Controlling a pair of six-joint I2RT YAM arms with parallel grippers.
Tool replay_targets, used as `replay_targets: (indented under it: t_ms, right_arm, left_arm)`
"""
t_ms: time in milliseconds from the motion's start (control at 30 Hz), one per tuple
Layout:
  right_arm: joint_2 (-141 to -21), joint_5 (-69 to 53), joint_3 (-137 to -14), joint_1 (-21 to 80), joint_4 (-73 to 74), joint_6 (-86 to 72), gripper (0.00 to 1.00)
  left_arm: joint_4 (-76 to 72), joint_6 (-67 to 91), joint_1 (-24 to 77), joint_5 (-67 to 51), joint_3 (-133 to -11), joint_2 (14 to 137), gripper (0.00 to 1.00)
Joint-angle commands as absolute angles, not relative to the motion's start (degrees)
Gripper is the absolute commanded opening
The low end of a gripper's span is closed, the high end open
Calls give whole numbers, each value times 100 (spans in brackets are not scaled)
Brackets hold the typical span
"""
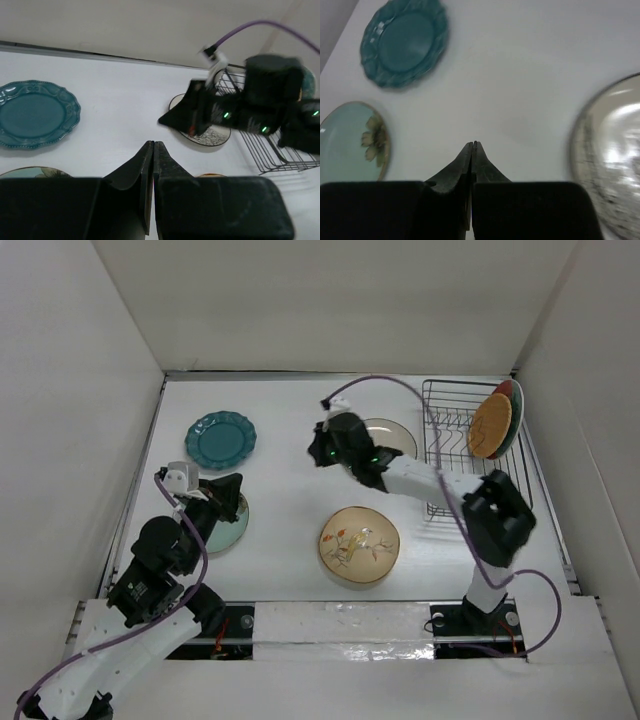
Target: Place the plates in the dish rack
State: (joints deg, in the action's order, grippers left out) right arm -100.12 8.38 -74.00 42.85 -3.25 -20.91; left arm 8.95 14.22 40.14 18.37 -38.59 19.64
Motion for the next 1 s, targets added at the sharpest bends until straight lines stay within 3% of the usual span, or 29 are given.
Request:
replay_targets:
  t_ms: [0,100,133,167,267,333,733,833,967]
  right_arm:
    - [-10923,-281,-7865,4885,-1456,-3189,0]
    - [-11732,-431,-8382,5264,-1678,-3751,4]
    - [-11907,-465,-8515,5334,-1714,-3866,14]
    - [-12292,-666,-8691,5335,-1679,-3972,32]
    - [-12804,-870,-9096,5502,-1713,-4324,54]
    - [-12981,-975,-9228,5555,-1714,-4438,57]
    - [-13903,-1178,-9650,5713,-1591,-4878,50]
    - [-14053,-1336,-9756,5713,-1696,-5053,42]
    - [-14036,-1371,-9546,5766,-1837,-5080,18]
  left_arm:
    - [869,1459,4043,2346,-3885,2241,0]
    - [931,1476,4043,2513,-3902,2346,0]
    - [932,1485,4043,2522,-3894,2355,1]
    - [940,1485,4043,2531,-3894,2382,4]
    - [967,1494,4043,2549,-3911,2408,9]
    - [949,1494,4043,2540,-3902,2408,12]
    - [870,1450,4043,2329,-3885,2242,20]
    - [853,1424,4043,2110,-3894,2154,20]
    - [800,1406,4043,1987,-3867,1934,21]
